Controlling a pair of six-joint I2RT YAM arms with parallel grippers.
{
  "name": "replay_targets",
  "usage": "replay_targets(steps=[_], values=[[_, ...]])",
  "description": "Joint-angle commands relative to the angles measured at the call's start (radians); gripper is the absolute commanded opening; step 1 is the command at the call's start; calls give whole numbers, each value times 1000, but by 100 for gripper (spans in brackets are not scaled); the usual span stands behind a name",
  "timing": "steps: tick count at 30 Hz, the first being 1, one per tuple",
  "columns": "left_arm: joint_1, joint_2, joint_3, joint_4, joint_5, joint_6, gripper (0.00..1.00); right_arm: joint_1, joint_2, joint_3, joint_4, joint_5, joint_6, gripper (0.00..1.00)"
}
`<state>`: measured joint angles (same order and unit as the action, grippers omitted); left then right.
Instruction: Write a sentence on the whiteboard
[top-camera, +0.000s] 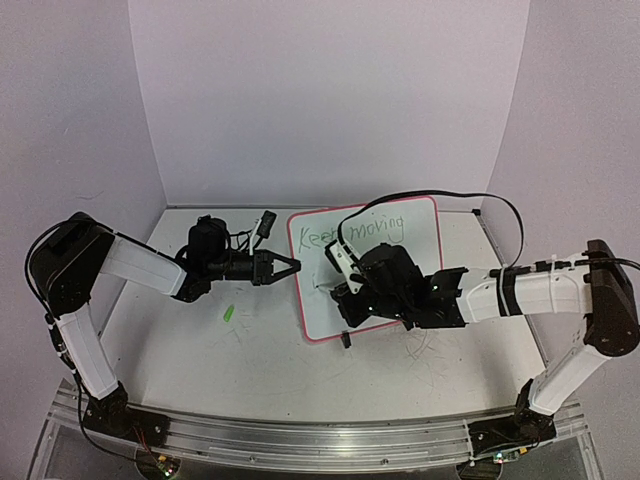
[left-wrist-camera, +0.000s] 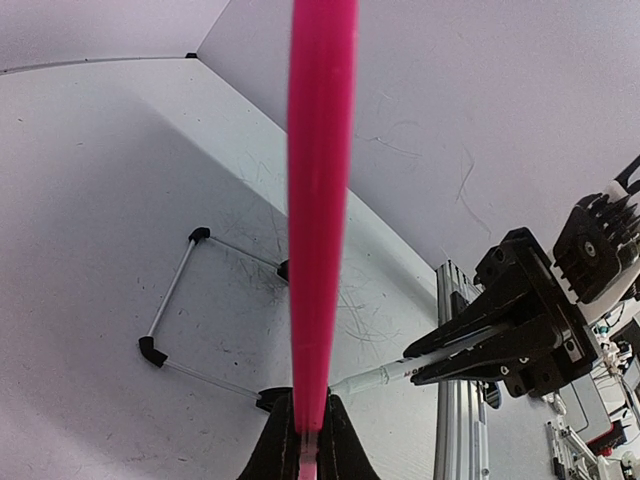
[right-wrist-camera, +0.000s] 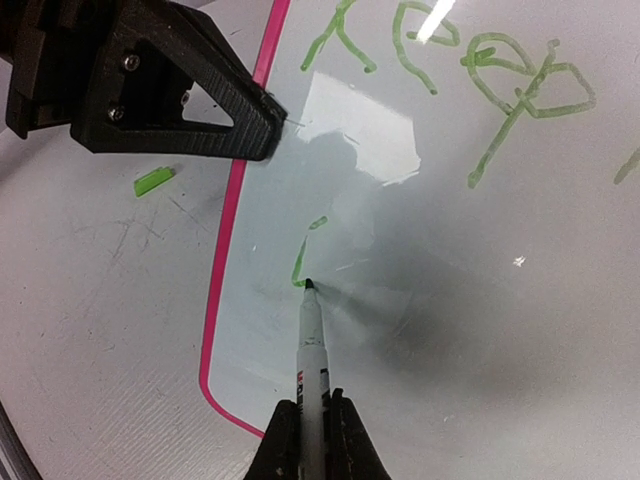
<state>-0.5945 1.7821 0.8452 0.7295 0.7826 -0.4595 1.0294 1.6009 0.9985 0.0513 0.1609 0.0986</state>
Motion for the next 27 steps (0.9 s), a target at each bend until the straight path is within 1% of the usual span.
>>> replay_targets(steps=[1, 20, 27], values=[[6, -26, 28, 3, 10, 30, 0, -11, -13, 30, 21, 100, 16, 0], [5, -27, 27, 0, 10, 36, 0, -19, -10, 63, 51, 133, 11, 0], [5, -25, 28, -2, 9, 38, 0, -19, -6, 53, 51, 93, 16, 0]])
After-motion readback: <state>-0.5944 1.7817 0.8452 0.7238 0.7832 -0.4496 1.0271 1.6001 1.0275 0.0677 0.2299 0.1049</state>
